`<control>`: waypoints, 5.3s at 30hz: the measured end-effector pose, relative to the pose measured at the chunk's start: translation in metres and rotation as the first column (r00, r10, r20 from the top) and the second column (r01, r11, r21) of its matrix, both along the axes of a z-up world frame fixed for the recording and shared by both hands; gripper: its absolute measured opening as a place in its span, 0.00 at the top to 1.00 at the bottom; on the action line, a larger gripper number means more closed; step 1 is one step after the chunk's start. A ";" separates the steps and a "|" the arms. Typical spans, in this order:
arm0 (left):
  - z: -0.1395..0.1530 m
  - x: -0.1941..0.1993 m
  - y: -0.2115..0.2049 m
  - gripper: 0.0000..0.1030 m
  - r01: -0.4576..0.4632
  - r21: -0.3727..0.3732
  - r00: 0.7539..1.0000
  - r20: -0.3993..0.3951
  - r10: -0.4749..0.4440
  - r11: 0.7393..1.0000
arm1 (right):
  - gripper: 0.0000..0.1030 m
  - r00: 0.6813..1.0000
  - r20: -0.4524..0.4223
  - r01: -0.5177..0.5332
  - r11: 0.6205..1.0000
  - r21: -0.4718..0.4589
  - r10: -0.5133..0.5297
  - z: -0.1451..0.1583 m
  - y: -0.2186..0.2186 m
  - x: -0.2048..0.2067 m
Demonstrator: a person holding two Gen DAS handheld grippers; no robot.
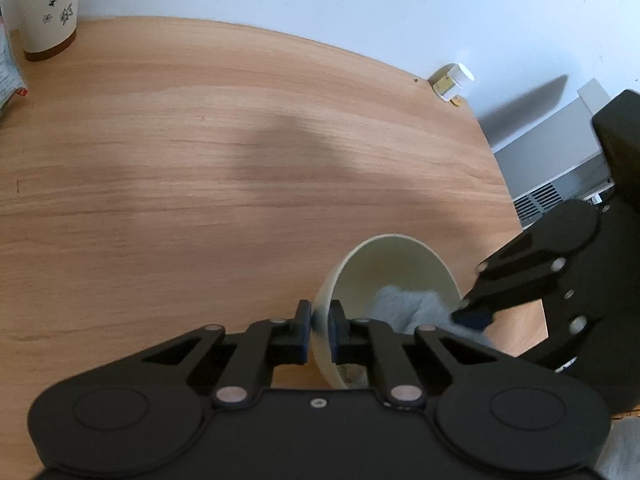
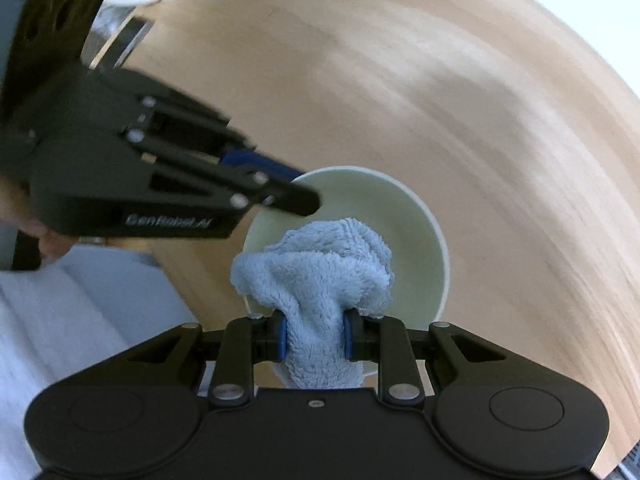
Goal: Clean bowl
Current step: 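Tilt the bowl with the left gripper while the right gripper rubs the towel around its inside, then keep rubbing the towel inside the bowl with the right gripper while the left gripper holds the rim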
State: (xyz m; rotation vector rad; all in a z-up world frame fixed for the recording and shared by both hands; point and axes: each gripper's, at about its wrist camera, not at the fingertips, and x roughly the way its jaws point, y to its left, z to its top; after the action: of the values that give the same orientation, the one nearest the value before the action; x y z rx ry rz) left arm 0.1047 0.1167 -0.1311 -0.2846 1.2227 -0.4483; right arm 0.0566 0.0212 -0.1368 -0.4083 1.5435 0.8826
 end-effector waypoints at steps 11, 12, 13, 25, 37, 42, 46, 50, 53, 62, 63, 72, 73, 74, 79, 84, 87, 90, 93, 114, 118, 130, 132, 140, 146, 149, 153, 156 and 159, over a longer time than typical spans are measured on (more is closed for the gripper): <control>0.002 0.003 -0.003 0.91 0.003 0.024 1.000 0.001 -0.003 1.000 | 0.74 0.999 0.038 -0.022 1.000 -0.017 0.023 -0.029 0.021 -0.010; 0.003 0.003 -0.003 0.91 0.000 0.026 1.000 -0.001 0.000 1.000 | 0.74 0.999 0.051 -0.019 1.000 -0.016 0.020 -0.030 0.022 -0.011; 0.004 0.003 -0.002 0.91 -0.003 0.023 1.000 0.001 0.003 1.000 | 0.74 0.998 0.063 -0.015 1.000 -0.016 0.016 -0.030 0.023 -0.013; 0.033 -0.016 0.020 0.88 -0.009 -0.025 0.999 0.034 0.010 1.000 | 0.73 0.976 0.205 0.077 0.997 -0.006 -0.074 0.005 0.020 -0.031; 0.016 -0.016 0.008 0.88 0.045 0.015 0.999 0.008 -0.045 0.999 | 0.73 0.951 0.307 0.017 0.998 0.064 -0.035 -0.007 0.003 -0.025; 0.016 -0.017 0.007 0.88 0.050 0.024 0.999 0.007 -0.050 0.998 | 0.73 0.950 0.311 0.015 0.997 0.069 -0.035 -0.008 0.005 -0.024; 0.018 -0.018 0.007 0.88 0.043 0.024 0.999 0.010 -0.044 0.999 | 0.74 0.952 0.305 0.005 0.999 0.048 -0.019 -0.012 0.008 -0.023; 0.018 -0.016 0.008 0.88 0.033 0.023 0.999 0.010 -0.033 0.999 | 0.74 0.962 0.272 0.010 1.000 0.013 -0.014 -0.016 0.007 -0.020; 0.017 -0.017 0.007 0.88 0.032 0.021 0.999 0.007 -0.032 0.999 | 0.74 0.966 0.258 0.008 0.999 -0.031 0.001 -0.017 0.008 -0.020; 0.013 -0.014 0.002 0.84 0.035 0.027 0.999 -0.001 -0.035 0.999 | 0.73 0.982 0.188 0.019 0.998 -0.053 -0.009 0.009 -0.004 -0.020; 0.013 -0.014 0.002 0.84 0.038 0.028 0.999 -0.001 -0.038 0.999 | 0.73 0.985 0.172 0.017 0.999 -0.041 -0.009 0.010 -0.005 -0.019; 0.015 -0.011 -0.003 0.84 0.070 0.043 0.997 0.010 -0.071 0.997 | 0.73 0.994 0.090 -0.046 0.995 -0.094 0.054 -0.013 0.000 -0.021; 0.016 -0.011 -0.003 0.84 0.075 0.042 0.997 0.010 -0.075 0.996 | 0.73 0.994 0.092 -0.049 0.994 -0.098 0.058 -0.015 0.000 -0.021; 0.016 -0.011 -0.004 0.84 0.080 0.043 0.997 0.012 -0.081 0.996 | 0.73 0.993 0.098 -0.053 0.993 -0.103 0.063 -0.016 0.001 -0.021; 0.016 -0.012 -0.007 0.85 0.098 0.055 0.995 0.018 -0.100 0.994 | 0.74 0.988 0.148 -0.024 0.994 -0.105 0.039 -0.019 0.000 -0.022; 0.014 -0.011 -0.010 0.87 0.125 0.075 0.992 0.017 -0.126 0.989 | 0.74 0.975 0.222 0.005 0.993 -0.119 0.022 -0.012 -0.005 -0.027; 0.011 -0.010 -0.013 0.87 0.135 0.086 0.991 0.012 -0.137 0.987 | 0.73 0.966 0.257 0.022 0.991 -0.129 0.012 -0.001 -0.011 -0.029; 0.010 -0.010 -0.014 0.87 0.143 0.088 0.989 0.012 -0.145 0.986 | 0.73 0.959 0.284 0.026 0.989 -0.144 0.016 0.007 -0.016 -0.031; 0.009 -0.010 -0.014 0.87 0.151 0.085 0.988 0.013 -0.153 0.985 | 0.73 0.955 0.294 0.014 0.986 -0.169 0.036 0.004 -0.018 -0.031; 0.006 -0.004 -0.002 0.90 0.098 0.037 0.995 -0.009 -0.098 0.994 | 0.73 0.982 0.184 -0.044 0.999 0.025 0.038 -0.002 -0.035 -0.020; 0.006 -0.004 0.000 0.90 0.101 0.032 0.995 -0.017 -0.101 0.994 | 0.73 0.986 0.159 -0.047 0.999 0.021 0.043 -0.010 -0.034 -0.021; 0.008 -0.004 -0.008 0.90 0.136 0.068 0.991 -0.003 -0.136 0.988 | 0.74 0.981 0.188 -0.029 0.998 -0.057 0.039 -0.005 -0.026 -0.027; 0.008 -0.004 -0.009 0.89 0.143 0.074 0.990 -0.002 -0.143 0.987 | 0.74 0.980 0.199 0.005 0.997 -0.074 0.010 -0.004 -0.031 -0.026; 0.007 -0.004 -0.014 0.88 0.159 0.095 0.987 0.000 -0.160 0.983 | 0.74 0.954 0.294 0.091 0.990 -0.105 -0.057 0.021 -0.051 -0.034; 0.005 -0.002 -0.013 0.88 0.160 0.080 0.987 0.001 -0.160 0.984 | 0.74 0.941 0.338 0.062 0.994 -0.090 -0.028 0.041 -0.051 -0.045; 0.005 -0.002 -0.013 0.88 0.184 0.089 0.983 0.008 -0.185 0.979 | 0.74 0.956 0.293 0.008 0.995 -0.097 0.021 0.031 -0.049 -0.045; 0.006 0.000 -0.014 0.87 0.221 0.101 0.975 0.012 -0.223 0.970 | 0.74 0.957 0.268 -0.088 0.990 -0.111 0.115 0.015 -0.039 -0.043; 0.007 0.001 -0.015 0.86 0.245 0.115 0.969 0.015 -0.248 0.963 | 0.74 0.957 0.253 -0.117 0.987 -0.109 0.142 0.010 -0.037 -0.037; 0.006 0.002 -0.012 0.86 0.257 0.116 0.965 0.015 -0.260 0.959 | 0.74 0.954 0.270 -0.109 0.989 -0.096 0.131 0.011 -0.033 -0.029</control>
State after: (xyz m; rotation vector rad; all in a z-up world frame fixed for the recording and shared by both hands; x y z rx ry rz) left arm 0.1066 0.1048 -0.1250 -0.0194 1.2564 -0.6045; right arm 0.0280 -0.0119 -0.1256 -0.6616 1.3088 0.8205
